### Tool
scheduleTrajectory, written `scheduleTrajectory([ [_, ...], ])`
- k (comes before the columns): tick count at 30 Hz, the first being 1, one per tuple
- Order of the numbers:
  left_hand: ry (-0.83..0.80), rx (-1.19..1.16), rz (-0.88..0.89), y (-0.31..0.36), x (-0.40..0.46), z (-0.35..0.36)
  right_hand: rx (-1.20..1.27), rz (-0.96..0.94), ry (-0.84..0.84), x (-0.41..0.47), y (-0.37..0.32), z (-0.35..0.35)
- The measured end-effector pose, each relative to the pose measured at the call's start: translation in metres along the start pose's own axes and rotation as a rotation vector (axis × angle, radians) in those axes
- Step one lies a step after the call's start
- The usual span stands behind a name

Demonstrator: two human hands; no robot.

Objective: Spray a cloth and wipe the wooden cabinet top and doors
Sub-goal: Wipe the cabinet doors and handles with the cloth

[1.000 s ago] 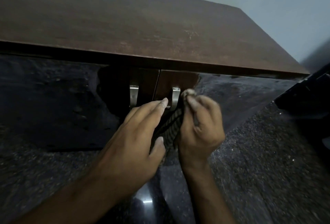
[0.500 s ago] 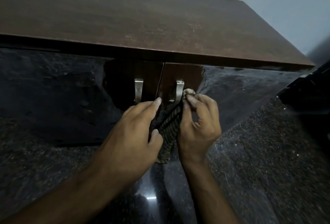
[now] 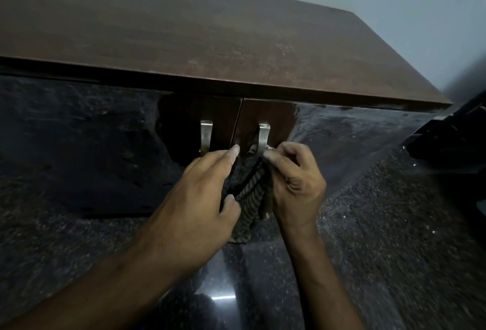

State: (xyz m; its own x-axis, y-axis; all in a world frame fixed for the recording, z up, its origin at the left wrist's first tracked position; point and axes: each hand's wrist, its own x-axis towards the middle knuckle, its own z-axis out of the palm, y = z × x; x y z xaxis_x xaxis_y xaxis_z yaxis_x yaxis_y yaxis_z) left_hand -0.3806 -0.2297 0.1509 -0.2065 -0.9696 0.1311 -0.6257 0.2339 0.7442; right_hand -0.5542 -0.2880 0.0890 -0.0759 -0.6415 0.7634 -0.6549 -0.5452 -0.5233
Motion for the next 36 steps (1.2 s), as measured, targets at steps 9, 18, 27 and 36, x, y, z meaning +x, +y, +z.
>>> scheduleTrajectory([
  [9, 0.016, 0.014, 0.008, -0.001, -0.001, -0.003, -0.095, 0.000, 0.091, -0.006, -0.013, 0.009],
  [18, 0.046, 0.024, 0.012, -0.006, 0.000, -0.005, -0.019, 0.223, 0.278, -0.020, -0.047, 0.012],
  [27, -0.049, -0.023, -0.003, -0.008, 0.001, -0.002, -0.404, -0.014, 0.254, 0.008, -0.060, 0.031],
  [36, -0.032, -0.002, -0.021, -0.009, -0.001, -0.006, -0.550, -0.006, 0.187, -0.015, -0.048, 0.038],
])
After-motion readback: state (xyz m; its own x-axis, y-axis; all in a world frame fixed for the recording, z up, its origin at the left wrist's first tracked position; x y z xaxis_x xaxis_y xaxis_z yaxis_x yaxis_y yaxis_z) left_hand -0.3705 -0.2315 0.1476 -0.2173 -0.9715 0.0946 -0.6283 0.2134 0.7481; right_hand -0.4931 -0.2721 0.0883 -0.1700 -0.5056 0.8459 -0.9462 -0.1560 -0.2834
